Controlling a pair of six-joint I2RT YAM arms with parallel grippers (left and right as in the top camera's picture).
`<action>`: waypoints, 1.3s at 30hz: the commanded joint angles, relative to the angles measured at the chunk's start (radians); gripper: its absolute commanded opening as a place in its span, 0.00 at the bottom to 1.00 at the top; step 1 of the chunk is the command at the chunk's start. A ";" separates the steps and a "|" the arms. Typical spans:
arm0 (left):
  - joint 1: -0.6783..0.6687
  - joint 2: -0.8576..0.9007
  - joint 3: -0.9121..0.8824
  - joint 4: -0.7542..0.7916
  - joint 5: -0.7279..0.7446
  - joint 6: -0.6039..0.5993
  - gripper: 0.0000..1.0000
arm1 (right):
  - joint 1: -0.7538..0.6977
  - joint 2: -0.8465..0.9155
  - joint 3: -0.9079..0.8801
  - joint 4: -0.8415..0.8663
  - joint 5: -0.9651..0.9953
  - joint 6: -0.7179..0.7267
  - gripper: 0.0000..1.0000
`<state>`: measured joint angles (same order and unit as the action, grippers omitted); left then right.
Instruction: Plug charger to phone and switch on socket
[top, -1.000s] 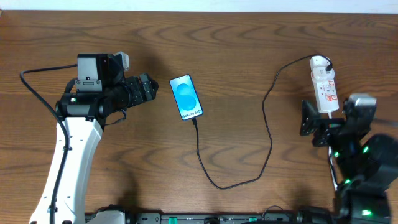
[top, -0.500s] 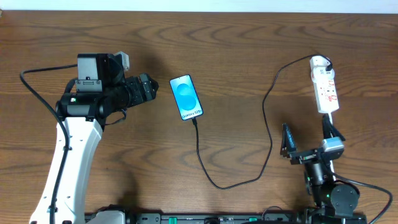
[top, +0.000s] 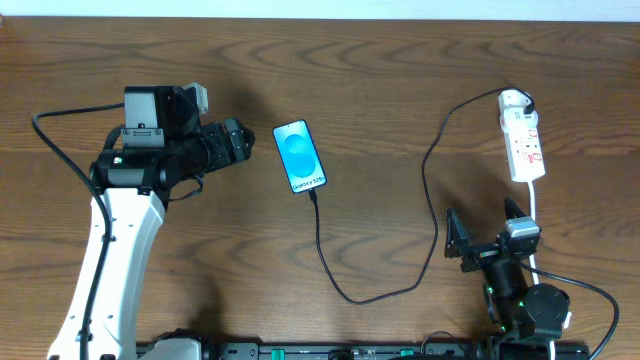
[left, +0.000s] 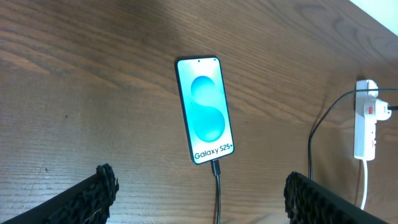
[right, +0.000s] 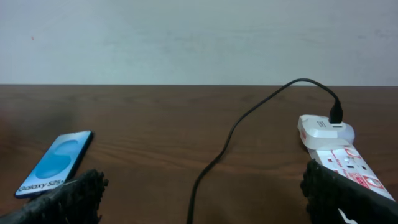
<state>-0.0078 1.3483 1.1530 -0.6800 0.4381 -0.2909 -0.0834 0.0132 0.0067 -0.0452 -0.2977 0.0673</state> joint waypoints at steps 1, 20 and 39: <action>0.000 -0.004 0.010 -0.001 -0.006 0.010 0.88 | 0.006 -0.005 -0.001 -0.006 0.000 0.006 0.99; 0.001 -0.004 0.010 0.000 -0.006 0.010 0.88 | 0.006 -0.005 -0.001 -0.006 0.000 0.006 0.99; 0.005 -0.596 -0.174 -0.068 -0.349 0.010 0.88 | 0.006 -0.005 -0.001 -0.006 0.000 0.006 0.99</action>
<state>-0.0074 0.9199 1.0554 -0.7368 0.2504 -0.2901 -0.0834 0.0124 0.0067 -0.0448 -0.2974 0.0673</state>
